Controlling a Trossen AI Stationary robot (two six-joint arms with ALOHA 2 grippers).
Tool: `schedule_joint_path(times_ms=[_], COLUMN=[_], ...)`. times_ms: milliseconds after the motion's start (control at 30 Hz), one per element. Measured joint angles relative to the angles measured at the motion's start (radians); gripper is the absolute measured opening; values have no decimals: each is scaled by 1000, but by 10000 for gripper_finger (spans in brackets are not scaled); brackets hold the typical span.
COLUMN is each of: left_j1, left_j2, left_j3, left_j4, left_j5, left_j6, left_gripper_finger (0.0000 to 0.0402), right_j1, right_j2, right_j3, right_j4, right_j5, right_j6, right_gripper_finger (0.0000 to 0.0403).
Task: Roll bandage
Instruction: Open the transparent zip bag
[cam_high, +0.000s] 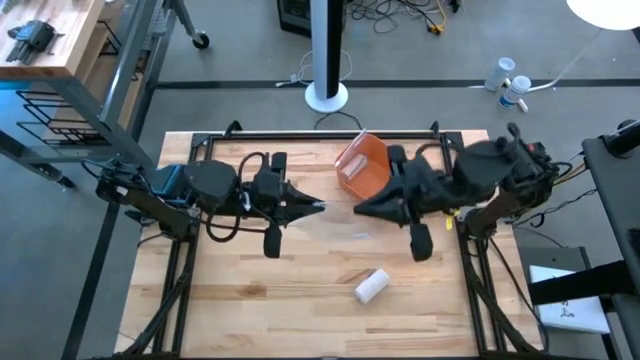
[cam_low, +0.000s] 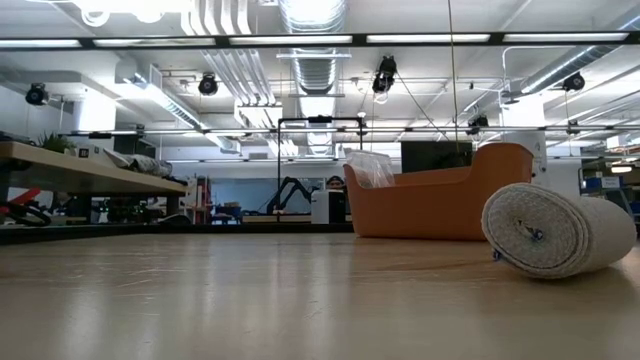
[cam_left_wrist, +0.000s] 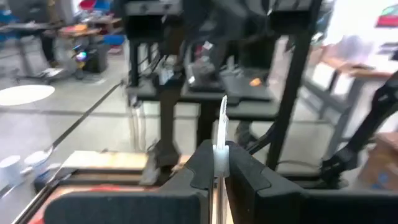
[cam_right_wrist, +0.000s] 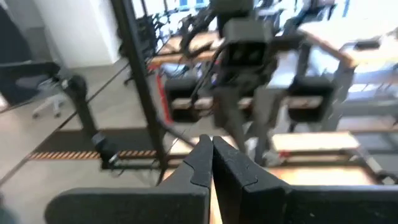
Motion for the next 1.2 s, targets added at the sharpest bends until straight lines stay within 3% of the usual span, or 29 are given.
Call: schedule_joint_path(times_ms=[200,333,967,1200], left_j1=[-4,-5,-6,-5], left_j2=[-29,-52,-62,-62], left_j3=[0,0,0,0], left_j4=[131,179,177,173], left_j5=[114,142,177,223], left_j6=[3,9,33,31], left_gripper_finger=[22,11,17,13], right_j1=[-4,-7,-7,-7], right_j2=[81,102,165,165], right_j3=[-3,-1,-2,-2], right_j4=[303,363,427,429], right_j5=[1,64,115,132], right_j6=[-146,-136,-116,-176], right_gripper_finger=[89,116,24,27])
